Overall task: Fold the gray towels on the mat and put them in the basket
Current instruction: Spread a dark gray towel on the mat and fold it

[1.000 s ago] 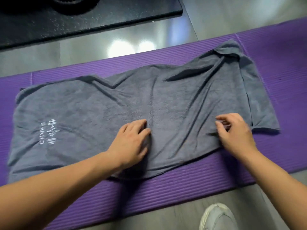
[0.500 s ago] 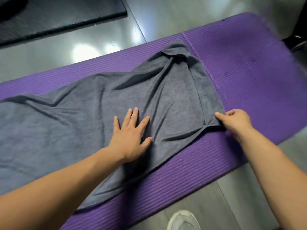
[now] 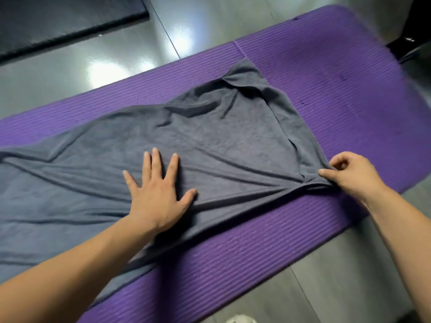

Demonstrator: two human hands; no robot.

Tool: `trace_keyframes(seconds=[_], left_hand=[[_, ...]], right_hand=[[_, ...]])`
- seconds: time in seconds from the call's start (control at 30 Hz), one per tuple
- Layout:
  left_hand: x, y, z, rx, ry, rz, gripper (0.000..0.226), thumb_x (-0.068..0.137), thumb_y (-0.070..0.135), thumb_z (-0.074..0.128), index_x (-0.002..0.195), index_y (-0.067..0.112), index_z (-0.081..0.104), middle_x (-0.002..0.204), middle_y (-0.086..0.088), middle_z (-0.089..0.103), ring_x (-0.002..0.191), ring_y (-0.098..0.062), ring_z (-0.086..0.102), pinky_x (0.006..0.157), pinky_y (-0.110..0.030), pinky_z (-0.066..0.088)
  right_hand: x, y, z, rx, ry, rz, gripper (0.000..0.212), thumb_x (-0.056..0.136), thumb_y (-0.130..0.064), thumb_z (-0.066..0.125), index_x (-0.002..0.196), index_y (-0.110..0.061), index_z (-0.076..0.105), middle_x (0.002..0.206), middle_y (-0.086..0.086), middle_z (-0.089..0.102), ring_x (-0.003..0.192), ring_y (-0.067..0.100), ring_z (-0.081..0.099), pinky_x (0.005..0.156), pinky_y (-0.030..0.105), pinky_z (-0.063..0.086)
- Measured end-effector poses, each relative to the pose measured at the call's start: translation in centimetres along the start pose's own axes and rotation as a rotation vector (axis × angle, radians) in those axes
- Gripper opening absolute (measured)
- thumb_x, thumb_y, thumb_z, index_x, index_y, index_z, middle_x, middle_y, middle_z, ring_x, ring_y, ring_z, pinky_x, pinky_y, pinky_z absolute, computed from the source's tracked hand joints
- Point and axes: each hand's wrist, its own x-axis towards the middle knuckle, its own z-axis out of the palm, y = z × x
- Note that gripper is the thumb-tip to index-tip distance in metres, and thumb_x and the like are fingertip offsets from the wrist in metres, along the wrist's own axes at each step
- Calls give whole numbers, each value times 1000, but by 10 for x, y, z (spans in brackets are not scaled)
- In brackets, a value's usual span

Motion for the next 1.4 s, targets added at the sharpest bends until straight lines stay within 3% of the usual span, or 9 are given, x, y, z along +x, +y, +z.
trace_keyframes(seconds=[0.2, 0.3, 0.4, 0.6, 0.87, 1.07, 1.2, 1.3, 1.4], left_hand=[[2, 0, 4, -2, -2, -28, 104, 74, 87, 12, 160, 34, -9, 164, -10, -31, 149, -26, -34, 115, -73, -6], [6, -2, 0, -72, 37, -21, 102, 72, 84, 12, 161, 34, 9, 168, -12, -16, 154, -27, -22, 118, -69, -5], [22, -11, -11, -144, 155, -47, 94, 78, 78, 23, 158, 28, 27, 169, -13, 3, 157, -27, -4, 121, -66, 2], [51, -35, -25, -139, 114, -198, 106, 78, 86, 45, 161, 34, 3, 169, -7, -15, 155, -26, -18, 118, -72, 1], [60, -39, -32, -210, 44, -261, 122, 68, 91, 53, 160, 36, -6, 167, -3, -24, 153, -22, -27, 116, -73, -6], [66, -50, -32, -190, 94, -358, 98, 83, 86, 26, 160, 39, -11, 166, -5, -29, 151, -25, -31, 114, -73, -11], [78, -59, -33, -200, 67, -405, 100, 79, 91, 26, 158, 44, -13, 164, -4, -32, 150, -26, -32, 113, -75, -12], [83, -61, -31, -183, 46, -414, 101, 75, 95, 21, 155, 47, -18, 163, -2, -35, 149, -27, -34, 112, -75, -13], [84, -63, -30, -172, 41, -412, 102, 73, 96, 18, 154, 48, -19, 163, -2, -36, 149, -27, -34, 112, -75, -13]], right_hand=[[7, -25, -16, -248, -225, 123, 35, 71, -10, 90, 94, -9, 64, 81, 6, 63, 71, 21, 58, 63, 32, 42], [18, -66, -1, -172, -60, -46, 35, 80, -34, 83, 106, -18, 66, 95, 2, 65, 90, 21, 61, 80, 31, 43], [56, -122, 31, -34, 89, -240, 30, 92, -34, 69, 115, -16, 68, 100, 2, 67, 94, 19, 61, 86, 29, 44], [143, -220, 86, 81, 56, -308, 35, 87, -42, 71, 111, -16, 72, 110, 5, 72, 103, 20, 66, 93, 30, 51], [176, -258, 97, 35, -74, -332, 20, 82, -26, 83, 96, -20, 69, 79, 0, 63, 64, 12, 56, 58, 24, 46], [203, -269, 100, 176, 201, -292, 21, 86, -28, 74, 98, -24, 57, 100, 1, 61, 94, 18, 61, 88, 31, 52], [207, -267, 110, 202, 210, -287, 18, 87, -19, 67, 102, -24, 60, 99, -3, 61, 95, 16, 61, 87, 27, 52], [199, -261, 102, 199, 130, -331, 36, 86, -21, 68, 122, -21, 63, 103, -2, 61, 94, 13, 60, 76, 19, 47], [180, -245, 74, 35, 54, -333, 49, 87, -35, 72, 130, -17, 57, 112, 8, 63, 101, 21, 61, 82, 25, 46]])
